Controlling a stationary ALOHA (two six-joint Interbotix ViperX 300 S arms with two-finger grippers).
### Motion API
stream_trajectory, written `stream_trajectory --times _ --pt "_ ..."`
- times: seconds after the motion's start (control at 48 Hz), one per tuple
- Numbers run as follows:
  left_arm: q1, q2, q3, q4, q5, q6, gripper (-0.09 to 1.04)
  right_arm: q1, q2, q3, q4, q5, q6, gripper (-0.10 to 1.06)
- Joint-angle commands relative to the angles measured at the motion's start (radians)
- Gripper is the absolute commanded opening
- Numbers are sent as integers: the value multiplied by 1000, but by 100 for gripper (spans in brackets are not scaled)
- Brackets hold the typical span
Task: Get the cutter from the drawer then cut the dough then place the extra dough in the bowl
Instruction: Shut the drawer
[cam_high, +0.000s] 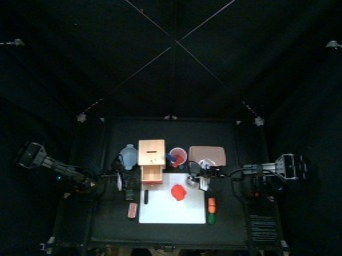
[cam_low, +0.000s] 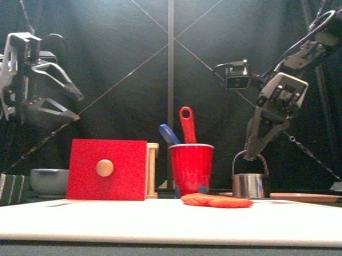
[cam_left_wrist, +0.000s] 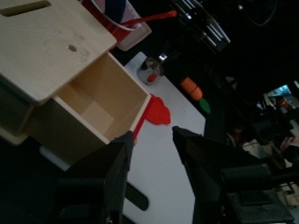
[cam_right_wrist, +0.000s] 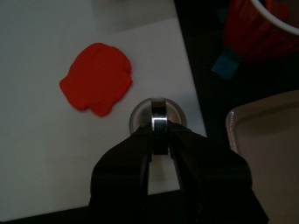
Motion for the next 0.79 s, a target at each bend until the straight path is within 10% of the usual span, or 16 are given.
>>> stream_trajectory --times 0.021,0.333,0.542,0.792 --pt "6 0 -23 5 -5 5 80 3 -34 -14 6 3 0 81" --pt "336 -31 -95 40 31 5 67 91 -117 -100 -71 -130 -5 80" --pt "650 -17 -222 66 296 8 33 152 40 -202 -109 -304 -14 59" --pt "850 138 -376 112 413 5 30 176 301 -419 -155 -344 -12 39"
